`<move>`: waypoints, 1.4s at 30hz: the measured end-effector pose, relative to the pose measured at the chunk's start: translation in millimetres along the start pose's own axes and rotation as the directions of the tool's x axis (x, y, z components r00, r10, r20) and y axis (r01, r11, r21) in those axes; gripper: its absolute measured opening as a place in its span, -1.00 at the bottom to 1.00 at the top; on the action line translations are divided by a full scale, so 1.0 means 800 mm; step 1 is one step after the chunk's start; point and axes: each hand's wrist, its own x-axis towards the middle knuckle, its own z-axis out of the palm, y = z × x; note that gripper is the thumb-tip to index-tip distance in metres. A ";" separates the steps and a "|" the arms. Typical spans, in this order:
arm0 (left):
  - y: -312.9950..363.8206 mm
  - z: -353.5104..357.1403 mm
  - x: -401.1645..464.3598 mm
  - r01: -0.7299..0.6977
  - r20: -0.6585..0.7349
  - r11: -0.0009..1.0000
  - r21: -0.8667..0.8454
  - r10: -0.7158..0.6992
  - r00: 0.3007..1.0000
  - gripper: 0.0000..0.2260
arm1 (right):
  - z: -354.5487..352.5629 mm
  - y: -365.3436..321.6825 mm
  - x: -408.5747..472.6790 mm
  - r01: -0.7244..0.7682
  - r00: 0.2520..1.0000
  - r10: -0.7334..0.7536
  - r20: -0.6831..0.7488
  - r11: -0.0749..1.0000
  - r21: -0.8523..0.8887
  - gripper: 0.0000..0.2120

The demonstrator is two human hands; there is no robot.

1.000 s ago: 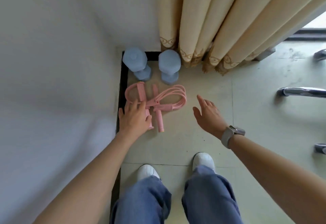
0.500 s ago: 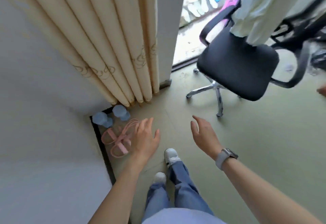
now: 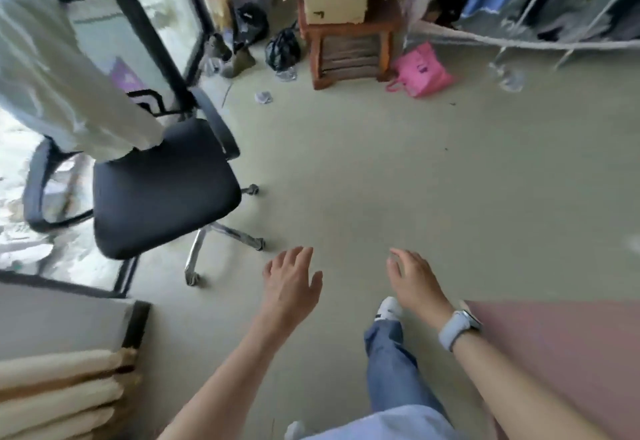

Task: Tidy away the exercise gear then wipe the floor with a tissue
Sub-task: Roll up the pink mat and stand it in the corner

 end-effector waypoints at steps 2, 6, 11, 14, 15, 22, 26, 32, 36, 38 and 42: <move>0.079 0.001 0.066 -0.104 0.056 0.993 0.055 0.101 0.993 -0.54 | -0.051 0.051 0.037 -0.083 0.994 0.086 -0.066 0.995 0.053 -0.66; 0.269 0.009 0.178 -0.298 0.155 0.950 0.095 0.282 0.947 -0.52 | -0.172 0.157 0.097 -0.201 0.960 0.220 -0.173 0.972 0.124 -0.73; 0.477 0.024 0.256 -0.529 0.240 0.842 0.105 0.495 0.835 -0.53 | -0.301 0.274 0.136 -0.344 0.871 0.391 -0.299 0.918 0.199 -0.71; 0.575 0.041 0.301 -0.638 0.319 0.761 0.116 0.580 0.749 -0.53 | -0.356 0.332 0.162 -0.420 0.803 0.499 -0.325 0.861 0.286 -0.65; 0.606 0.048 0.321 -0.666 0.343 0.735 0.127 0.597 0.725 -0.53 | -0.373 0.351 0.173 -0.441 0.778 0.533 -0.333 0.841 0.315 -0.64; 0.829 0.097 0.478 -0.769 0.432 0.612 0.182 0.653 0.622 -0.53 | -0.506 0.497 0.286 -0.537 0.619 0.689 -0.377 0.722 0.437 -0.64; 0.976 0.110 0.562 -0.830 0.456 0.527 0.182 0.703 0.546 -0.54 | -0.616 0.571 0.353 -0.579 0.527 0.776 -0.346 0.626 0.523 -0.61; 1.240 0.149 0.621 -0.928 0.534 0.334 0.164 0.761 0.368 -0.54 | -0.776 0.689 0.391 -0.595 0.350 0.865 -0.359 0.501 0.628 -0.61; 1.391 0.207 0.616 -0.974 0.578 0.207 0.092 0.786 0.221 -0.55 | -0.840 0.791 0.379 -0.608 0.217 0.924 -0.315 0.380 0.697 -0.61; 1.460 0.243 0.613 -0.986 0.584 0.152 0.074 0.794 0.167 -0.55 | -0.869 0.853 0.379 -0.598 0.174 0.940 -0.294 0.338 0.727 -0.60; 1.609 0.314 0.612 -0.987 0.610 0.127 0.096 0.776 0.159 -0.55 | -0.945 0.987 0.385 -0.572 0.149 0.959 -0.242 0.284 0.770 -0.61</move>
